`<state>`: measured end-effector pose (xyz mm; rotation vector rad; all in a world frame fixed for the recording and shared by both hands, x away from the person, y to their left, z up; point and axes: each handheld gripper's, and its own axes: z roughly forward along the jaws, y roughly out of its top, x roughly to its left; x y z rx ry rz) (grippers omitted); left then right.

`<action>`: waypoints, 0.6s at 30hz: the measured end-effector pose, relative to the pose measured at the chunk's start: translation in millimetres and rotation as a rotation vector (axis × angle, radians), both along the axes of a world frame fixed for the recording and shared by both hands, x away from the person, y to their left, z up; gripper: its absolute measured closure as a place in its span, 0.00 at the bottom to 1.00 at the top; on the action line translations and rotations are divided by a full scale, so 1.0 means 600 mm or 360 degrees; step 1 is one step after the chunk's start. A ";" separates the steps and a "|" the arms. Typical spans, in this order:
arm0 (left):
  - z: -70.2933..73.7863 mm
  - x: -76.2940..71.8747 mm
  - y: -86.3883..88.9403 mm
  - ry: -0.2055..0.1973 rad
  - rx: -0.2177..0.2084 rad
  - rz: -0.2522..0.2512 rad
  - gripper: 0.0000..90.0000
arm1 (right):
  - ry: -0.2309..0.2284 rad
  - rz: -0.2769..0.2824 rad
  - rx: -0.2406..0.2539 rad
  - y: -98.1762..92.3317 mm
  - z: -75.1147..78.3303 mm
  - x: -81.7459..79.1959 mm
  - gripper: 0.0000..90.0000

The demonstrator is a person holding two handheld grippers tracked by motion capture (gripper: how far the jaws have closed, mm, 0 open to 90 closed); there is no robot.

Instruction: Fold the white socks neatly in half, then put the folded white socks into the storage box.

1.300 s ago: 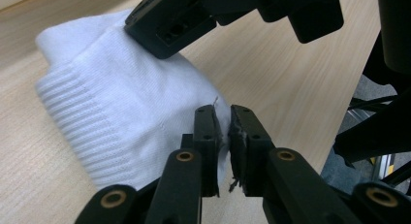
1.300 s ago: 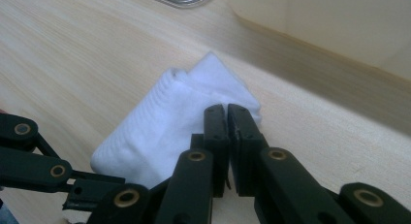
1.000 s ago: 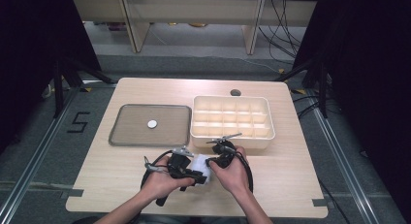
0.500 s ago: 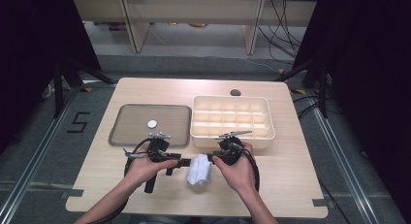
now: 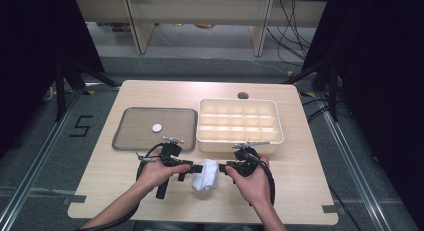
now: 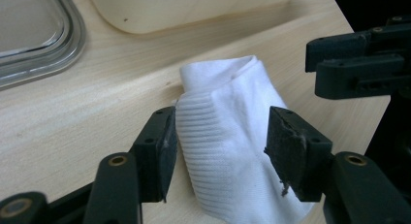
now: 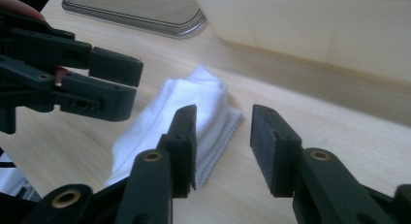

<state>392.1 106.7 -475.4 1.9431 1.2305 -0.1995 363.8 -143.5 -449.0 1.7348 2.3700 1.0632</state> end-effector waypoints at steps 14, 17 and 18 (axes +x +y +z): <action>-0.003 0.002 -0.006 -0.0017 0.0014 -0.0015 0.50 | 0.0062 0.0104 0.0064 0.022 -0.017 0.003 0.71; -0.002 0.000 -0.002 -0.0029 0.0030 -0.0004 0.50 | 0.0057 0.0124 0.0075 0.026 -0.019 0.006 0.72; -0.001 -0.001 -0.002 -0.0027 0.0030 0.0007 0.50 | 0.0042 0.0134 0.0064 0.026 -0.020 0.008 0.73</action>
